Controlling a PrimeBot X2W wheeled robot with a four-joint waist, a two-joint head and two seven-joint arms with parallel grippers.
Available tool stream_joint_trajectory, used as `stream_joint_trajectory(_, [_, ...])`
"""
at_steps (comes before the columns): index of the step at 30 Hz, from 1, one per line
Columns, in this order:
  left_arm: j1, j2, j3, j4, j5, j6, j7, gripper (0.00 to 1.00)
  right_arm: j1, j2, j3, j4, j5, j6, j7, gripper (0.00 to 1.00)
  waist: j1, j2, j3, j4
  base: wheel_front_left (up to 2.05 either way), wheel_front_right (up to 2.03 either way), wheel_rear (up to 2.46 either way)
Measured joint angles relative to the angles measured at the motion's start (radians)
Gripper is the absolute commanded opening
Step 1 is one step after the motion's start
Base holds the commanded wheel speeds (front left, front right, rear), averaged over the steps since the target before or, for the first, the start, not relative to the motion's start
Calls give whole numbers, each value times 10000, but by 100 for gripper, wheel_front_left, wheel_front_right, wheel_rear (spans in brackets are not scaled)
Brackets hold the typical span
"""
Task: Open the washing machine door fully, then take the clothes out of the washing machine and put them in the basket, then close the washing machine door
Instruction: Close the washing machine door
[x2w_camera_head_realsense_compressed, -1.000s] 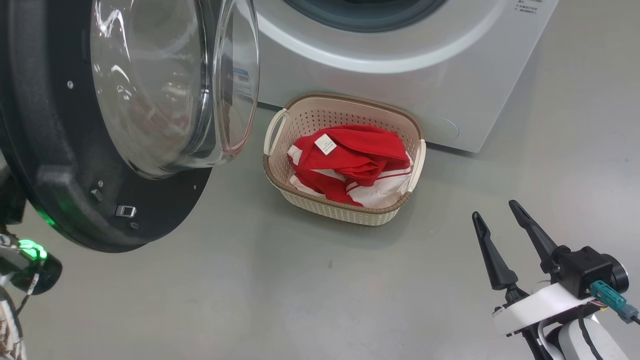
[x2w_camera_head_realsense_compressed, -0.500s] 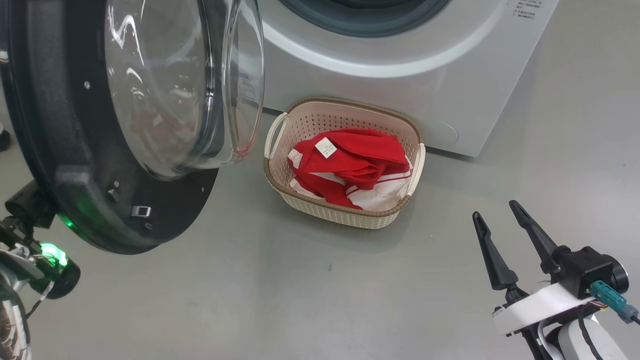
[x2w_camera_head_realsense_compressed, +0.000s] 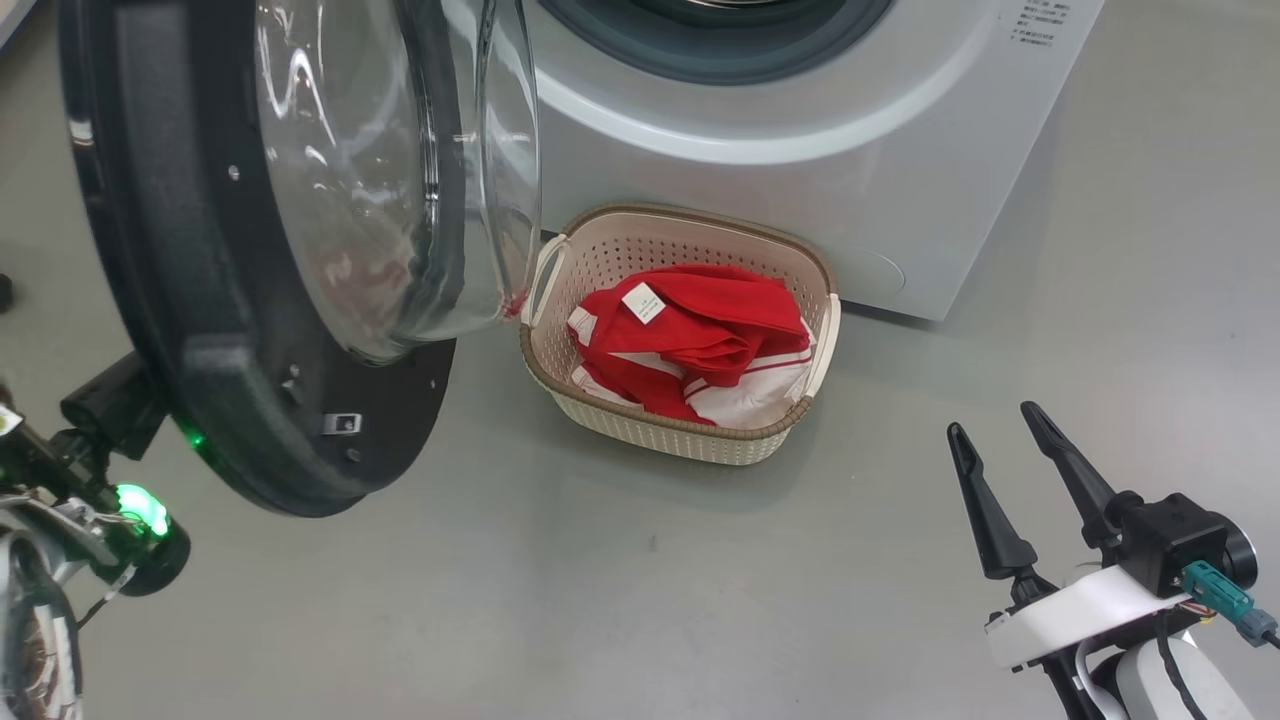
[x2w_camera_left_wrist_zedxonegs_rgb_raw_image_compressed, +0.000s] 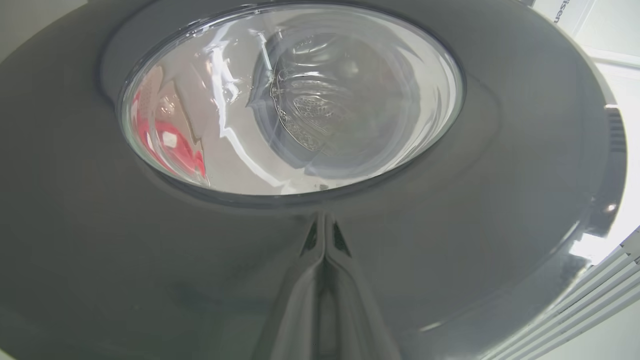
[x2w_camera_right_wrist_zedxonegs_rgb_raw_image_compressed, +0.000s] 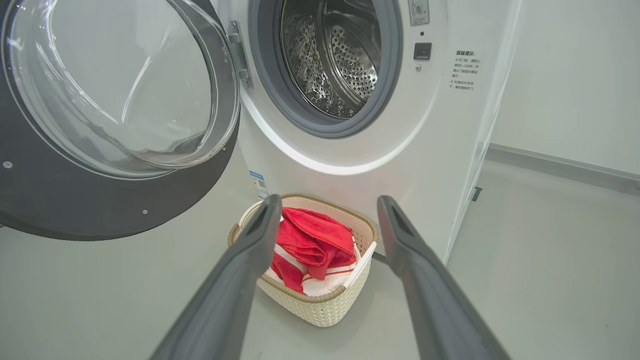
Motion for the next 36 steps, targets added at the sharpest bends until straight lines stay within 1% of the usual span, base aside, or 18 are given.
stream_joint_trajectory(5, [45,-153,-405,-272,-167,0,88,0,0,33,-21,13,-2,0,0,100,0,0,-61,-90,0,0,0])
stream_joint_trajectory(12, [242,-299,-685,-506,-460,0,54,0,-1,167,56,167,-2,0,0,100,0,0,-151,-372,0,0,0])
stream_joint_trajectory(22, [324,-848,-1193,-702,-748,0,-349,0,-1,280,40,259,-17,0,0,100,0,0,-255,-886,0,0,0])
stream_joint_trajectory(29, [385,-1043,-1342,-869,-1108,0,-765,0,-1,359,38,316,-35,0,0,100,0,0,-309,-1364,0,0,0])
stream_joint_trajectory(36, [389,-1164,-1501,-915,-1231,0,-1112,0,-2,443,-15,374,-54,0,0,100,0,0,-317,-2070,0,0,0])
